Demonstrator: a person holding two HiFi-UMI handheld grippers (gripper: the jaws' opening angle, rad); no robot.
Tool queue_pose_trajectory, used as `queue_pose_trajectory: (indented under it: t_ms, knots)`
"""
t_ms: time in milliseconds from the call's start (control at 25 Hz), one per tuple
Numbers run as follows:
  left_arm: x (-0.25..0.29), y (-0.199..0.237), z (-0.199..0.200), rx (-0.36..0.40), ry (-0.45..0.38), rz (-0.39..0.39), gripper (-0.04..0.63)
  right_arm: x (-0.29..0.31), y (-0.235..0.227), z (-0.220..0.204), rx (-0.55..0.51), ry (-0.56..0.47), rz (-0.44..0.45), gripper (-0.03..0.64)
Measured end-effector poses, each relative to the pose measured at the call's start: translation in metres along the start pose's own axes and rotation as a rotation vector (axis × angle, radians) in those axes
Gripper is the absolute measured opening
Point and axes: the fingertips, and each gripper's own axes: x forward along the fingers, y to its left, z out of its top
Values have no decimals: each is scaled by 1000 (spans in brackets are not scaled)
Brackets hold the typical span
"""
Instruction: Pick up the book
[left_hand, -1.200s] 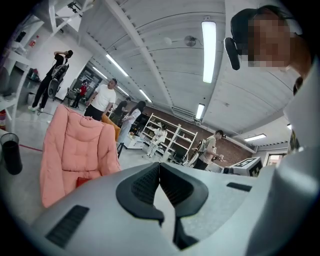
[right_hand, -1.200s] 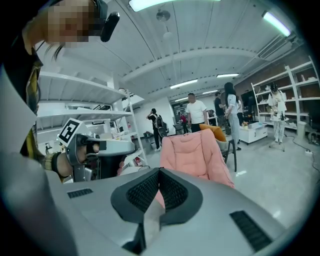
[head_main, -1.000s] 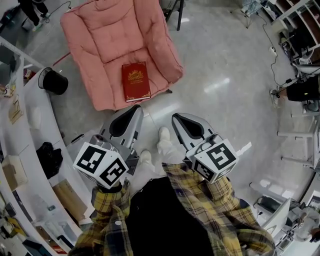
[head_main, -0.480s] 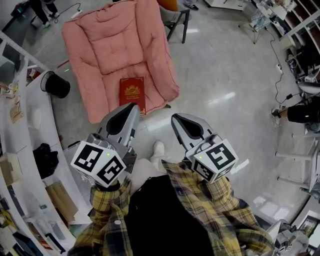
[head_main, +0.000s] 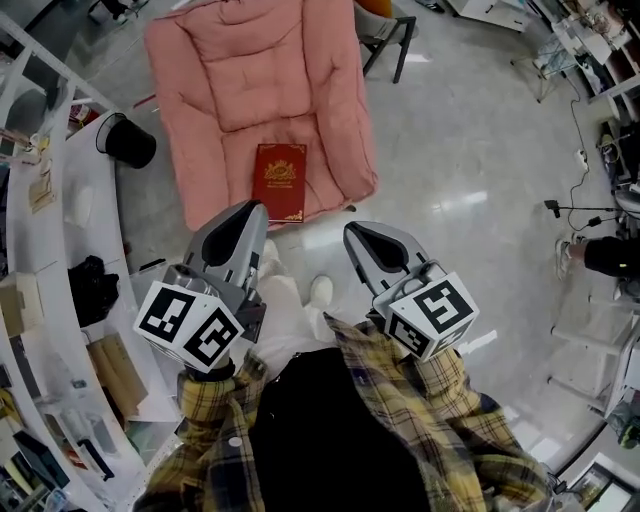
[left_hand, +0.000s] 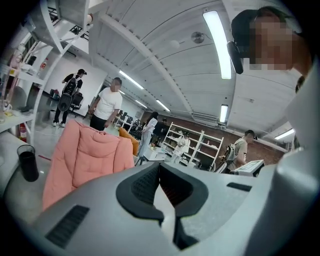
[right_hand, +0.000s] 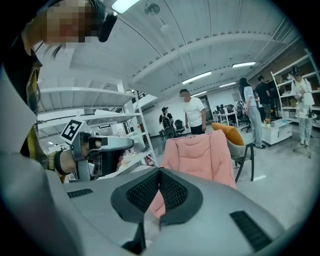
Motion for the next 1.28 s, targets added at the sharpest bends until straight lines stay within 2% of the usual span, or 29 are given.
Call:
queue_pose_trajectory:
  t_ms: [160,360,720,840,1080,1280]
  knots:
    - [4,23,6,-7,10,13,6,24,-1,3,13,10,10,17]
    - [18,55,22,2,18,-9,6,60,-7,10,25,12,-13,17]
    - [57,118,51,19,82,-94,6,142,-16,37,45,17,-75,17]
    - [69,138,57,46,103,-116,6,169,-20,43,52,18,-93,17]
    - [86,163,58,94,164,-175,6,209,-27,50,76,22,-142,17]
    - [96,176,42,85,231,-204,6,220,-35,34,126,47,-187,17]
